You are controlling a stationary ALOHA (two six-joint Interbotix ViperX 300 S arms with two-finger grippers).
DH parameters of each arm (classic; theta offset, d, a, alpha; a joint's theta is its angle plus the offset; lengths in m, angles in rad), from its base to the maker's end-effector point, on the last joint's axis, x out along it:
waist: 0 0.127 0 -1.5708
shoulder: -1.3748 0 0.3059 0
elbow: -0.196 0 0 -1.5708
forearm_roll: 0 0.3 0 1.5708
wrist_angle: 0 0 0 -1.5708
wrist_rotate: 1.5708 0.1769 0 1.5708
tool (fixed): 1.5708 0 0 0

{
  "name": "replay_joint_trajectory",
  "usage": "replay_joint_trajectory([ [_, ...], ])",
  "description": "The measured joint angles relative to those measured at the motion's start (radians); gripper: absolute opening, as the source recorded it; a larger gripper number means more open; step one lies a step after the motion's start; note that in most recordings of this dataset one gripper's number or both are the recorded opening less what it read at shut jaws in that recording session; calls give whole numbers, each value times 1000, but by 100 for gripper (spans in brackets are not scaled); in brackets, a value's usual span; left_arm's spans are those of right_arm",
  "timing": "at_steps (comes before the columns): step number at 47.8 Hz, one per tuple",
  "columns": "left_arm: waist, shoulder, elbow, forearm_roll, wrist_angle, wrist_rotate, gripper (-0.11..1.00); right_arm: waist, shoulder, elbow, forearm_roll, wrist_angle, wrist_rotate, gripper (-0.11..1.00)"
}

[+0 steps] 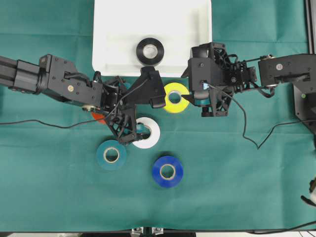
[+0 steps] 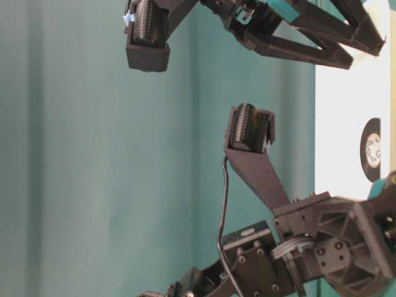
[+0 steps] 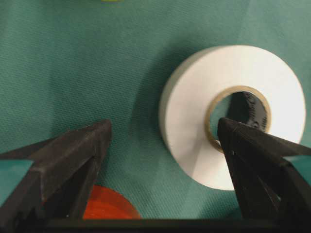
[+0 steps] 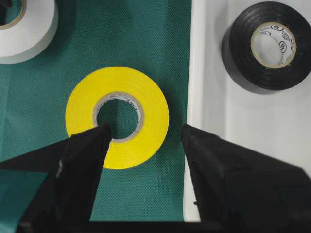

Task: Put the tape alternately from left to right into the white case.
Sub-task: 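Move the left gripper to the white roll and grasp it, then carry the white roll into the tray and release it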

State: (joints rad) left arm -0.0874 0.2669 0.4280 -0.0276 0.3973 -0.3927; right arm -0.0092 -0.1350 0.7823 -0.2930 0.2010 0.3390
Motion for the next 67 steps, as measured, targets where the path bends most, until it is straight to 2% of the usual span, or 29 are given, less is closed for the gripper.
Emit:
replay_joint_trajectory([
  [35, 20, 26, -21, 0, 2, 3, 55, 0, 0, 20, 0, -40, 0, 66],
  [41, 20, 32, -25, 0, 2, 5, 44, 0, 0, 21, 0, -43, 0, 66],
  [48, 28, 34, -29, 2, 12, 8, 14, 2, 0, 21, 0, -43, 0, 66],
  [53, 34, 34, -34, 3, 35, 8, -1, 0, 0, 21, 0, -43, 0, 66],
  [67, 25, 26, -40, 5, 61, 11, -2, 2, 0, 20, 0, -44, 0, 66],
])
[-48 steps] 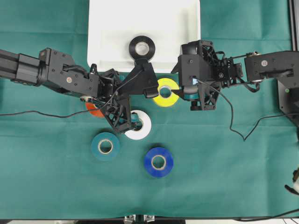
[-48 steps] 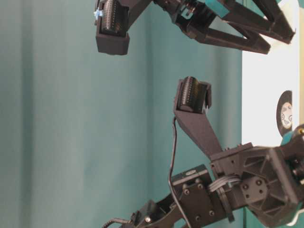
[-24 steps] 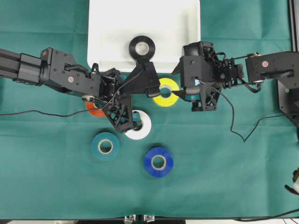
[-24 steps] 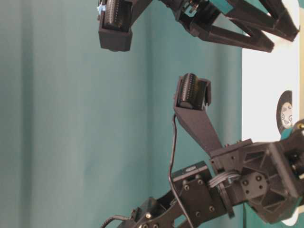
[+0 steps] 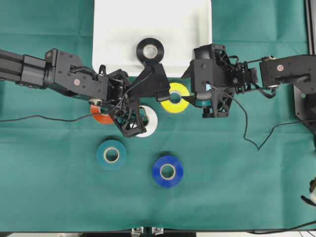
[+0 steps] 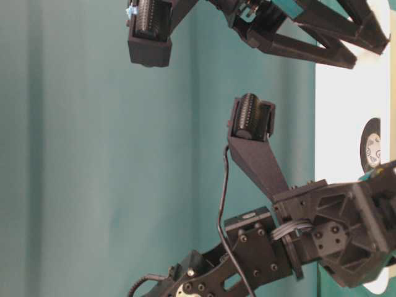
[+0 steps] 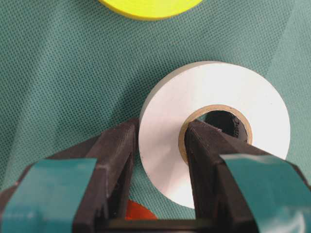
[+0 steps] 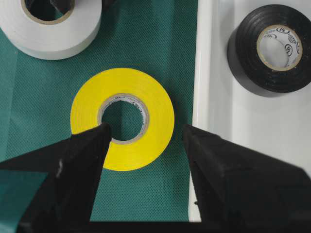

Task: Put the tape alternately from left to right into the white case.
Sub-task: 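Carry the white roll into the tray and release it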

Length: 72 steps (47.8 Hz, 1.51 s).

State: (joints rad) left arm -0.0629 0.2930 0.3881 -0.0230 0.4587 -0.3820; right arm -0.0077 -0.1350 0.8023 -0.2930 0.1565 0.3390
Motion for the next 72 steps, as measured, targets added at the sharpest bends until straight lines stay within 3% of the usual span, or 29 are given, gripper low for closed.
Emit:
replay_joint_trajectory([
  [13, -25, -97, 17, 0, 20, 0, -2, 0, 0, 0, 0, 0, 0, 66],
  [28, -23, -249, 63, 0, 121, -2, -2, 0, 0, -2, -2, 0, -2, 66],
  [39, 35, -299, 110, 0, 153, 0, -2, -2, 0, -2, 0, 2, 0, 66],
  [48, 140, -324, 138, 2, 150, 6, -2, -2, 0, -5, 0, 2, 0, 66],
  [53, 190, -324, 147, 3, 149, 52, -2, 0, 0, -6, -2, 2, 0, 66],
  [65, 308, -316, 149, 3, 98, 249, -2, 0, 0, -6, 0, 2, 0, 66],
  [72, 354, -296, 152, 3, 77, 314, -2, 0, 0, -6, 0, 0, 0, 66],
])
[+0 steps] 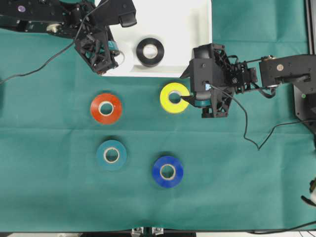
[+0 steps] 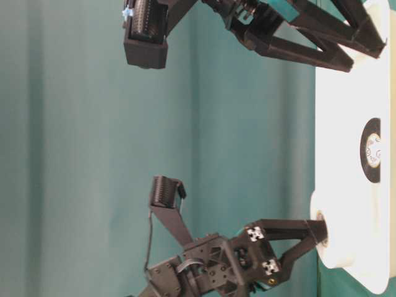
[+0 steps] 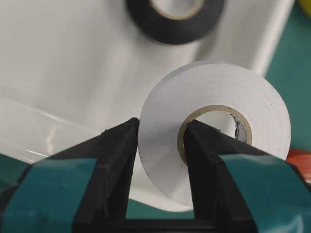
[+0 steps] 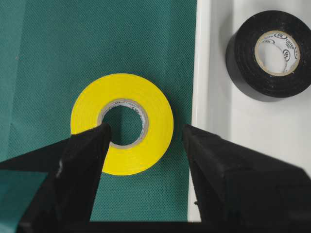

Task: Put the tape alternately from left to right into the white case.
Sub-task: 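Carry the white roll into the tray and release it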

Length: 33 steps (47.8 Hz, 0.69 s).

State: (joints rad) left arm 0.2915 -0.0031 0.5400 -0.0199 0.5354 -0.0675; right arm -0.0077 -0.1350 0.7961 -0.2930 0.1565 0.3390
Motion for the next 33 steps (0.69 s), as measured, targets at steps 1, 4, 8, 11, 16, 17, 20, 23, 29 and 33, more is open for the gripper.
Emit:
replay_joint_trajectory([
  [1, 5, 3, 2, 2, -2, 6, -2, 0, 0, 0, 0, 0, 0, 66],
  [4, 18, 15, 5, 0, -9, 20, -2, 0, 0, 0, 0, 0, 0, 66],
  [8, 37, 34, 9, 0, -20, 32, -2, -2, 0, 0, 0, 0, 0, 66],
  [11, 43, 46, 12, 0, -29, 38, -2, 0, 0, 0, 0, 2, 0, 66],
  [16, 41, 64, 12, 0, -49, 84, -2, 0, 0, 0, 0, 0, 0, 66],
  [17, 43, 67, 14, 0, -54, 92, -2, 0, 0, 0, 0, -2, 0, 66],
  [20, 41, 75, 15, 0, -63, 121, -2, -2, 0, 0, 2, -6, 0, 66],
  [23, 43, 80, 18, 2, -74, 146, -2, 0, 0, 0, 0, -12, -2, 66],
  [29, 43, 81, 18, 0, -84, 173, -2, -2, 0, 0, 2, -20, -2, 66],
  [33, 43, 83, 20, 0, -86, 178, -2, 0, 0, 0, 0, -21, -2, 66],
])
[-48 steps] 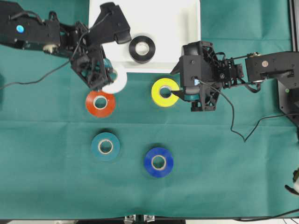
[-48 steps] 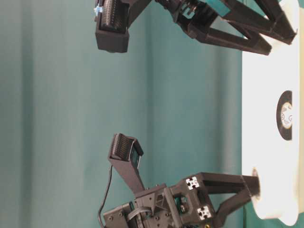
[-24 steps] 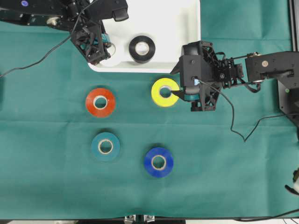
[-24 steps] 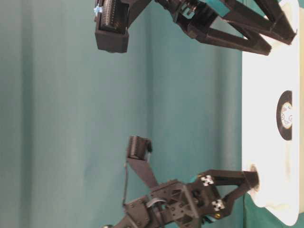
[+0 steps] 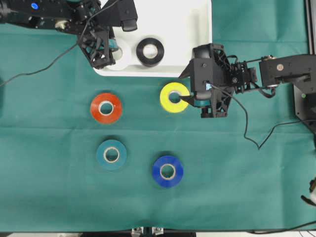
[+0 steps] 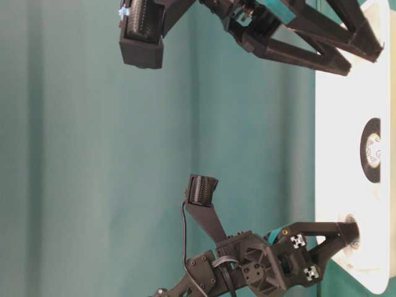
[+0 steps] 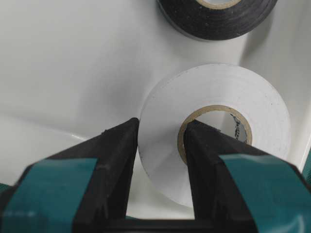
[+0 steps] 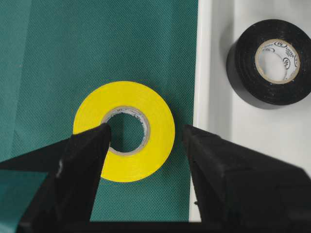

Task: Put the tape alternately from left to right into the white case.
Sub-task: 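Carry the white roll into the tray and release it, then move the right gripper to the blue roll and grasp it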

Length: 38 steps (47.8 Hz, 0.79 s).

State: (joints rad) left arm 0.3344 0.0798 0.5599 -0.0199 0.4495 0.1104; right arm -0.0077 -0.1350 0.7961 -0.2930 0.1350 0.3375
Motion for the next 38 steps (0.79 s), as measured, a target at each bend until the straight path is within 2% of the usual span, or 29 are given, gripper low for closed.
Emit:
replay_joint_trajectory([
  [3, 0, -2, -2, 0, -2, 0, 1, 0, 0, 0, 2, 0, 2, 66],
  [7, -2, 0, 2, 0, -8, -2, 15, 0, 0, 0, 2, -2, 2, 66],
  [11, -2, -2, 9, 0, -14, 2, 36, 0, 0, 0, 0, 0, 2, 66],
  [17, -2, -2, 25, 2, -26, 2, 74, -2, 0, 0, 0, -2, 2, 66],
  [19, -3, -2, 29, 0, -28, 0, 82, -2, 0, 0, 2, 0, 2, 66],
  [30, -6, -41, 54, 0, -31, -6, 83, 2, 0, 0, 0, -2, 3, 66],
  [38, -41, -106, 84, 0, -31, -9, 83, 20, 0, 0, 0, -2, 3, 66],
])
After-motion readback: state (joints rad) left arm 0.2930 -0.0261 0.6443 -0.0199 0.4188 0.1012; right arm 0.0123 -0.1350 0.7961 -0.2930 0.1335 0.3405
